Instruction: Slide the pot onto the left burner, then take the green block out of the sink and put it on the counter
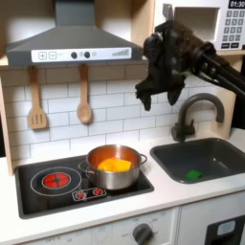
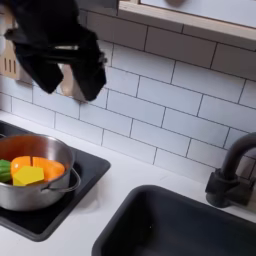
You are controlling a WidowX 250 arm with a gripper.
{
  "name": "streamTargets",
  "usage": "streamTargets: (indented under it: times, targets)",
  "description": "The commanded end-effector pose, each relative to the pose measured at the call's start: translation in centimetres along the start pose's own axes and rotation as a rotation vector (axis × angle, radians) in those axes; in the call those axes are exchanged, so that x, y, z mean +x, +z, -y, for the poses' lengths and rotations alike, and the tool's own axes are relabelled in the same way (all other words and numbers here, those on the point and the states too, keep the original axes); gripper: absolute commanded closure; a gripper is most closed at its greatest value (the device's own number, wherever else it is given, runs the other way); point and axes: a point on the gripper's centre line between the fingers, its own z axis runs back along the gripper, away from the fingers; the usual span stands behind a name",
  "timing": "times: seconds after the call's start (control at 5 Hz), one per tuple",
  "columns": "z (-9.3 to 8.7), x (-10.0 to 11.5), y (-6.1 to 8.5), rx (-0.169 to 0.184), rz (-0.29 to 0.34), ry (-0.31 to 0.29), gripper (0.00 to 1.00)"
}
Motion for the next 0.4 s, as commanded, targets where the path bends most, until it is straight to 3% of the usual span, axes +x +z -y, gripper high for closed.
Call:
streamTargets:
  times: [0.0,0.2]
  targets:
    - [-1.9,-4.3,-1.8,0.069,-0.097,-0.048,0.0]
    - [-3.0,-5.9,-2.0,0.066,-0.129,-0.071,0.0]
